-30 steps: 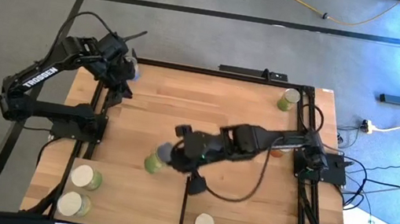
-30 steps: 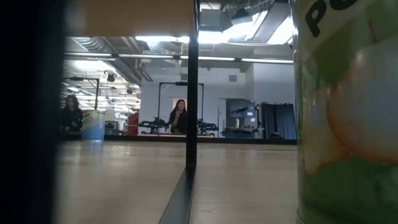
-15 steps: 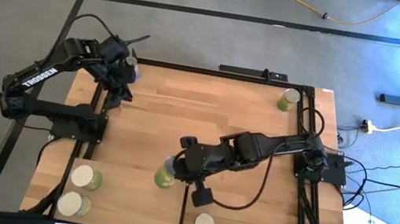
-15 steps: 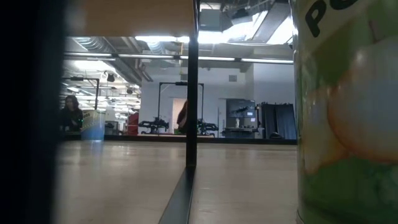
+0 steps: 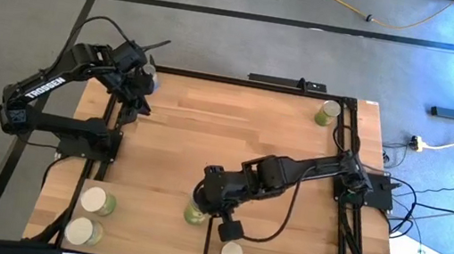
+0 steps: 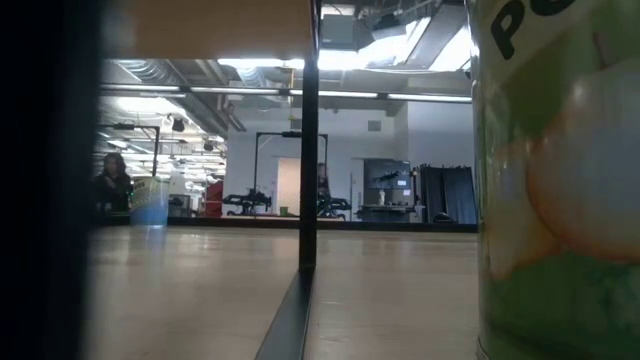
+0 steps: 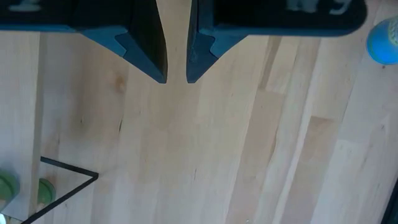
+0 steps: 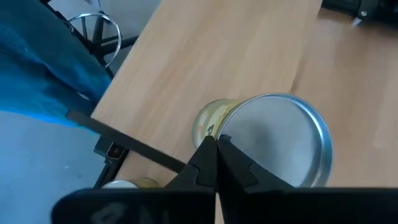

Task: Pick and place cans onto a shelf
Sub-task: Put the canned peaches on the shelf

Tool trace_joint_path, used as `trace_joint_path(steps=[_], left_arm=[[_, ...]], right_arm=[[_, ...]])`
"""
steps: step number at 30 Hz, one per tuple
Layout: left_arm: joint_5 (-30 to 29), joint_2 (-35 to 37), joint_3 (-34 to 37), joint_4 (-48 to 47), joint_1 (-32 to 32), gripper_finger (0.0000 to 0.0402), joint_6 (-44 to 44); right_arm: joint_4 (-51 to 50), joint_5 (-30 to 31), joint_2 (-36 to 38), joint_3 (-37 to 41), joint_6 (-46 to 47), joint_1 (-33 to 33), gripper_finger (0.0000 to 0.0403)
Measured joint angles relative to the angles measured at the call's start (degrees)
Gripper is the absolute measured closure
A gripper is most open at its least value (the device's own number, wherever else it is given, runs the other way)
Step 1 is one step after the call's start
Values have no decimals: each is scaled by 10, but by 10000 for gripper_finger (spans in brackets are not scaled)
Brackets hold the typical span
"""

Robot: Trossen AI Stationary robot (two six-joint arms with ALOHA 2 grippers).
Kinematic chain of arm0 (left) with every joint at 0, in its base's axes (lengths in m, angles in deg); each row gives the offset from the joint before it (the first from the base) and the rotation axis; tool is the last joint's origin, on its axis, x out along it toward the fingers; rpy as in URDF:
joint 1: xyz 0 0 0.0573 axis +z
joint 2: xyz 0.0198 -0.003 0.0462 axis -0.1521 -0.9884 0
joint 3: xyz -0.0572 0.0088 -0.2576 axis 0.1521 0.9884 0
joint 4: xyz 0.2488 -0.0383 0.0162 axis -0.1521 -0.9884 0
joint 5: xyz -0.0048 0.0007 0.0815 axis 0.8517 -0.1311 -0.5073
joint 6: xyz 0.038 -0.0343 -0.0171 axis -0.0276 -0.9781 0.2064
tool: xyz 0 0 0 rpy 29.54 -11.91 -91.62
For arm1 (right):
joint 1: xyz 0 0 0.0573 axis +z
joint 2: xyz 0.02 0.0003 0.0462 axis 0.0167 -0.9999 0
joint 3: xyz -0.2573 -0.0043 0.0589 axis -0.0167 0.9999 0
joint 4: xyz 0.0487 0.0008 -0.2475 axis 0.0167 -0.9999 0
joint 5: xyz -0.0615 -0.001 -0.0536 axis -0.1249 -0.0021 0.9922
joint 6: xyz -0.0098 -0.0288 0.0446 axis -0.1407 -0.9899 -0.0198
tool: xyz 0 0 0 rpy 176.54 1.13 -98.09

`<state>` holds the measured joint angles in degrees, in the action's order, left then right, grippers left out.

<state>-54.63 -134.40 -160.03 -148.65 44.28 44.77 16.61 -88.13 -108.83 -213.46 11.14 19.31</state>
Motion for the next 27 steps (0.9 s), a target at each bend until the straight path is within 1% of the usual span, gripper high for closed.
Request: trace_joint_path(steps=[15, 22, 27], left_arm=[[-1, 0, 0, 0, 0, 349, 0], [-1, 0, 0, 0, 0, 349, 1], [-1, 0, 0, 0, 0, 349, 2]], right_arm=[[-2, -4, 0, 0, -9, 1, 402], [3, -4, -1, 0, -10, 1, 379], [24, -4, -2, 0, -9, 1, 374]])
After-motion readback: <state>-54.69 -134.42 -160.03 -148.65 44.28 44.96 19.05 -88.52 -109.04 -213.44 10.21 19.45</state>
